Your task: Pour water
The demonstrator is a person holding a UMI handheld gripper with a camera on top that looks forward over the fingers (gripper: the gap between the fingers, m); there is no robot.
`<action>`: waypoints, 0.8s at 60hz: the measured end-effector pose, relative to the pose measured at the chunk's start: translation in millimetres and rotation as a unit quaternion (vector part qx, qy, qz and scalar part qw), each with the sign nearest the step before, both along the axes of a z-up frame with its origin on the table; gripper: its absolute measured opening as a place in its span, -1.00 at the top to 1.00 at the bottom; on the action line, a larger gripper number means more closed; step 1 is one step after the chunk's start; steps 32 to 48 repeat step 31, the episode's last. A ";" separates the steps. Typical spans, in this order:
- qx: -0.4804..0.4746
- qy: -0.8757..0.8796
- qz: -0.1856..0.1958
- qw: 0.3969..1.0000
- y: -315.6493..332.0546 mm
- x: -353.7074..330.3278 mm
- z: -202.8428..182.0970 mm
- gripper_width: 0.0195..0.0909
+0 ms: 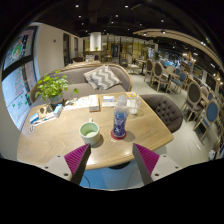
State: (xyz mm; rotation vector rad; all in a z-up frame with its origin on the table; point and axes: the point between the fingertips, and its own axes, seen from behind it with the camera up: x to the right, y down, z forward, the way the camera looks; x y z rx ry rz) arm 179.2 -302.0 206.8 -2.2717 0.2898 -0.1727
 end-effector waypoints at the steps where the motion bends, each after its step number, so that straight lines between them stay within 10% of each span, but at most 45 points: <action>1: 0.000 -0.001 0.000 1.000 -5.0 -3.3 2.6 -0.85; 48: 0.007 -0.033 0.010 0.999 -56.4 -34.1 35.6 -0.85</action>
